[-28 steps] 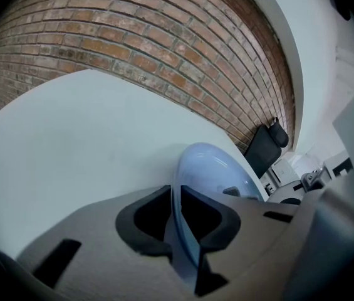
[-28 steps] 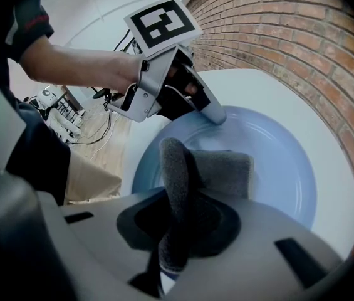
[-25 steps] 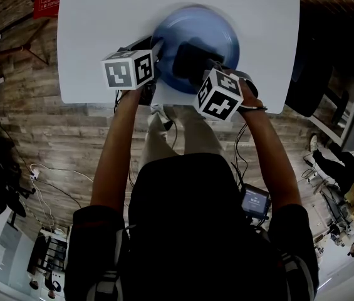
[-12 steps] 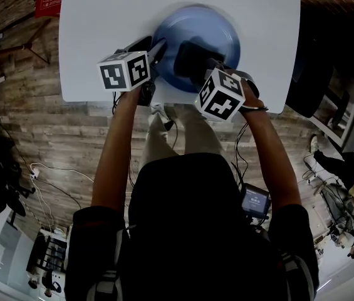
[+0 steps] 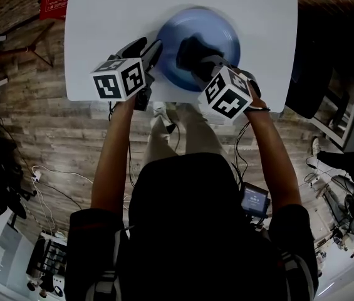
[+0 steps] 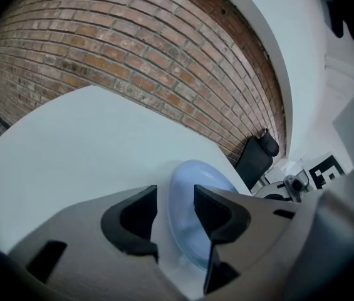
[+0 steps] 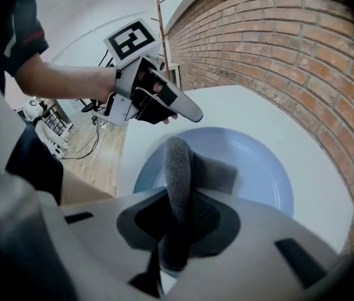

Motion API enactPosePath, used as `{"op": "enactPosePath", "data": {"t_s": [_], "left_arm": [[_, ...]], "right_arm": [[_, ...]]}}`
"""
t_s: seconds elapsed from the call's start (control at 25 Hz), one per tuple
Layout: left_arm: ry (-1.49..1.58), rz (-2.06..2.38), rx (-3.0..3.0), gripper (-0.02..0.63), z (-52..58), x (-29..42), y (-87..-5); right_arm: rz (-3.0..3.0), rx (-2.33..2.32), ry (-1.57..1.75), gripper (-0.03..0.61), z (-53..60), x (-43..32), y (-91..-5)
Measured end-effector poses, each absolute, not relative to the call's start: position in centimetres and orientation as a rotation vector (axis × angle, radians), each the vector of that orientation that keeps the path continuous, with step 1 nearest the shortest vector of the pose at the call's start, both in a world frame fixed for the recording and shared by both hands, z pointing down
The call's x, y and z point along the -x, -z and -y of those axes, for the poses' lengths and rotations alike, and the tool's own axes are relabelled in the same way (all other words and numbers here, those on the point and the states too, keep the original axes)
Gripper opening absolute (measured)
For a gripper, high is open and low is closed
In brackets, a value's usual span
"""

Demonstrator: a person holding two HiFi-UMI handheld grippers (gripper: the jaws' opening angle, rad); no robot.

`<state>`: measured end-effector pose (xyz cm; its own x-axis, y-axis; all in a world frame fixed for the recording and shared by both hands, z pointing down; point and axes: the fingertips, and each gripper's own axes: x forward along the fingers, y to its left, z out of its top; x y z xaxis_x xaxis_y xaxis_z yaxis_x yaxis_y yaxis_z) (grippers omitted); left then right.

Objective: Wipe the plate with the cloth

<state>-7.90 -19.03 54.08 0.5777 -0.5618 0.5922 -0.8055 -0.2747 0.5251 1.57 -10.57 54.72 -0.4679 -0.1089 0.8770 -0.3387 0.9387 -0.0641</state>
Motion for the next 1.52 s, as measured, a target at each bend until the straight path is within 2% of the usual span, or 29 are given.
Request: {"op": "enactPosePath", "data": {"t_s": [0.24,0.56,1.0,1.52], "left_arm": [[-0.375,1.09,-2.03,0.166,18.3,7.8,-51.3],[-0.389,1.057,-2.148,0.084,16.1,6.9,-47.0],[-0.365,1.116,-2.223,0.02,12.2,8.4,-42.2],[-0.243,1.209,-2.444,0.018,10.0,9.6,-32.9]], "right_arm": [[2.1,-0.454,-0.259,0.058,12.1,-1.5,-52.3],[2.19,-0.62,-0.303,0.058,12.3,-0.8,-48.6],[2.301,-0.883,-0.383,0.058,11.1,-0.8,-43.3],[2.494,-1.198,-0.272,0.058,10.1,0.4,-32.8]]}}
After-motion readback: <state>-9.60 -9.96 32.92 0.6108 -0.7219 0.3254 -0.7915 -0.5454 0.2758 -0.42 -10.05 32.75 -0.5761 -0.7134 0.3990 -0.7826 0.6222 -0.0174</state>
